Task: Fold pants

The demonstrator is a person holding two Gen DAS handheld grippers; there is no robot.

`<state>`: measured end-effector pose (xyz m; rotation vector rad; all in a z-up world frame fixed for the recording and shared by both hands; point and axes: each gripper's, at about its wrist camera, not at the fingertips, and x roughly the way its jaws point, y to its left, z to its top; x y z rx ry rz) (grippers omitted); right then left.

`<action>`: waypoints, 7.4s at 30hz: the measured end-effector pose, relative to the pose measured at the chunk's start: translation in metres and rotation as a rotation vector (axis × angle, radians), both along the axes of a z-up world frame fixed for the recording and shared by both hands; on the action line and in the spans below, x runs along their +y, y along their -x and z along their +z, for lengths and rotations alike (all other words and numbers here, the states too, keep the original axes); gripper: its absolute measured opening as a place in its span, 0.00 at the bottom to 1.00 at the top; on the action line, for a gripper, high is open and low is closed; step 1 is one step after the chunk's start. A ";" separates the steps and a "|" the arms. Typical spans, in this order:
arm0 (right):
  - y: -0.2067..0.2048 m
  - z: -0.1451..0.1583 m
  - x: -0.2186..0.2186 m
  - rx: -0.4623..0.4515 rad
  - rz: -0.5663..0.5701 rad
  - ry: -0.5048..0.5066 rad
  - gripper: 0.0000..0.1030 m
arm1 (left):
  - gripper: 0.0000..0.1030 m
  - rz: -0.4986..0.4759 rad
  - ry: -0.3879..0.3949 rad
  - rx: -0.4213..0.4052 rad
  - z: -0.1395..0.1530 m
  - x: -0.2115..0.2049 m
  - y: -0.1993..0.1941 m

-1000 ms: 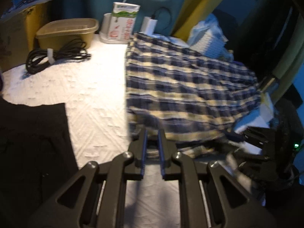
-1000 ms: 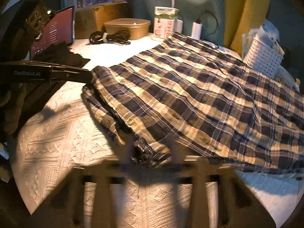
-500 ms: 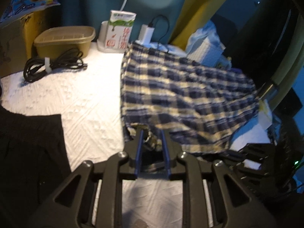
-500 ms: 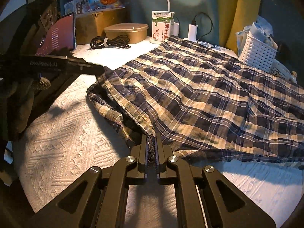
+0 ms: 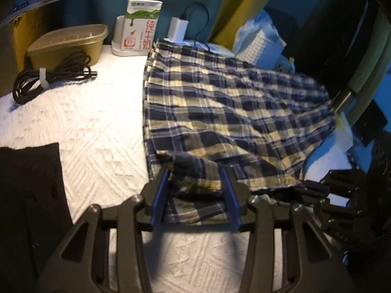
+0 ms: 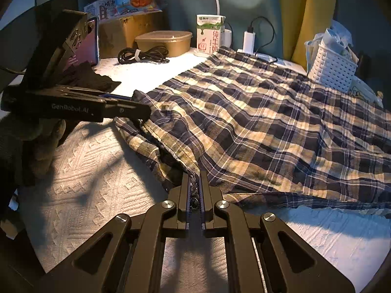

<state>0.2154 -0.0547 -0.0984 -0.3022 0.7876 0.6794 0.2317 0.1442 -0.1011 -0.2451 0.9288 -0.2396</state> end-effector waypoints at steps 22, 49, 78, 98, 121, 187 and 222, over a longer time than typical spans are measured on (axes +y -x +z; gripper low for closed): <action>0.011 -0.002 -0.003 -0.012 0.052 0.094 0.09 | 0.16 0.089 0.004 0.013 0.017 0.028 0.022; 0.004 0.006 -0.001 0.016 0.132 0.075 0.10 | 0.03 0.058 0.020 0.063 0.002 0.025 0.027; -0.036 0.049 -0.164 0.058 -0.284 -0.127 0.67 | 0.15 -0.029 -0.081 0.034 0.040 -0.024 -0.072; -0.082 0.007 -0.195 0.059 -0.295 0.065 0.67 | 0.16 -0.083 -0.252 0.140 0.014 -0.068 -0.106; -0.079 0.013 -0.290 0.148 -0.643 -0.307 0.74 | 0.16 -0.168 -0.147 0.117 0.019 -0.112 -0.087; -0.136 0.060 -0.070 -0.037 -0.165 -0.039 0.74 | 0.44 0.002 -0.114 -0.032 0.040 0.000 -0.139; -0.277 0.012 -0.025 0.043 -0.055 -0.002 0.17 | 0.73 0.051 -0.156 0.021 0.001 0.043 -0.218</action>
